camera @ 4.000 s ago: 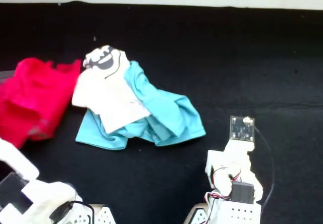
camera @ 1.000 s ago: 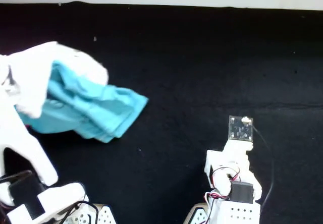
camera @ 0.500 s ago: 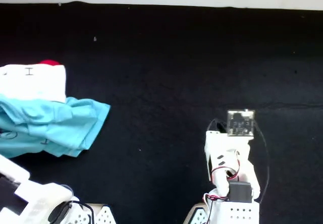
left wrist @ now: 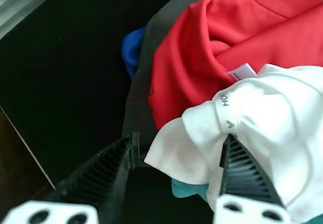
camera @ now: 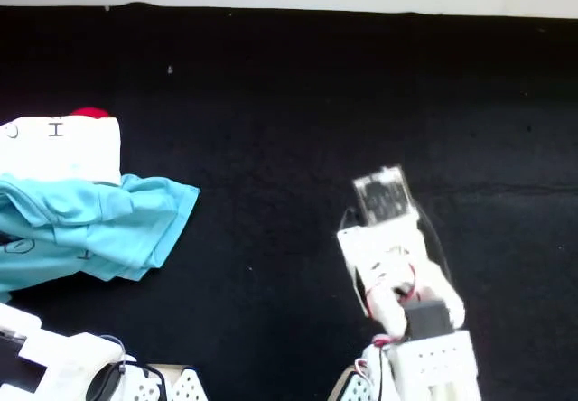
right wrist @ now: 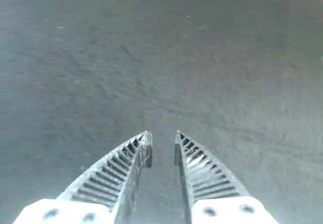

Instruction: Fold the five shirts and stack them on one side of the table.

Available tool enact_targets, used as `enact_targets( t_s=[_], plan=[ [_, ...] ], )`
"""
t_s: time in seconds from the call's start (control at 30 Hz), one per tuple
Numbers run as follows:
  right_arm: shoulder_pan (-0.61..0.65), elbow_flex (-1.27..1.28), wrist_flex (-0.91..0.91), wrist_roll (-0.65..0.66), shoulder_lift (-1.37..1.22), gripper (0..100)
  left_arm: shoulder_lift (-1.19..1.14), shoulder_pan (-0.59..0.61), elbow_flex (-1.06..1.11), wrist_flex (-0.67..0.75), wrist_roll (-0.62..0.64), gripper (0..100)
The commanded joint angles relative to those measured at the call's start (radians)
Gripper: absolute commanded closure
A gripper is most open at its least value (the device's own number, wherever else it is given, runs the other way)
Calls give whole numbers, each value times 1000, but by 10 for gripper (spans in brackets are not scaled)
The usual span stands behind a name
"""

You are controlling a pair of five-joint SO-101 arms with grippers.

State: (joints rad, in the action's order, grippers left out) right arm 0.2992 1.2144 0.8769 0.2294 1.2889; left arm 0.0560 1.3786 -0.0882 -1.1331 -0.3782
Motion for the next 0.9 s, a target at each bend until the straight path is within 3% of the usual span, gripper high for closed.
enact_targets(
  t_s=[0.0,0.27,0.37,0.53,0.87],
  plan=[
    [136,-410,119,-68,-358,910,19,16,-27,-54,60,741],
    [412,-940,197,-199,-995,906,8,42,-81,-80,87,741],
    [489,-1110,202,-207,-1202,848,8,42,-81,-104,87,741],
    [591,-1356,202,-206,-1492,716,8,42,-81,-149,86,742],
    [728,-1739,199,-206,-1906,712,8,59,-82,-150,81,743]
  ],
)
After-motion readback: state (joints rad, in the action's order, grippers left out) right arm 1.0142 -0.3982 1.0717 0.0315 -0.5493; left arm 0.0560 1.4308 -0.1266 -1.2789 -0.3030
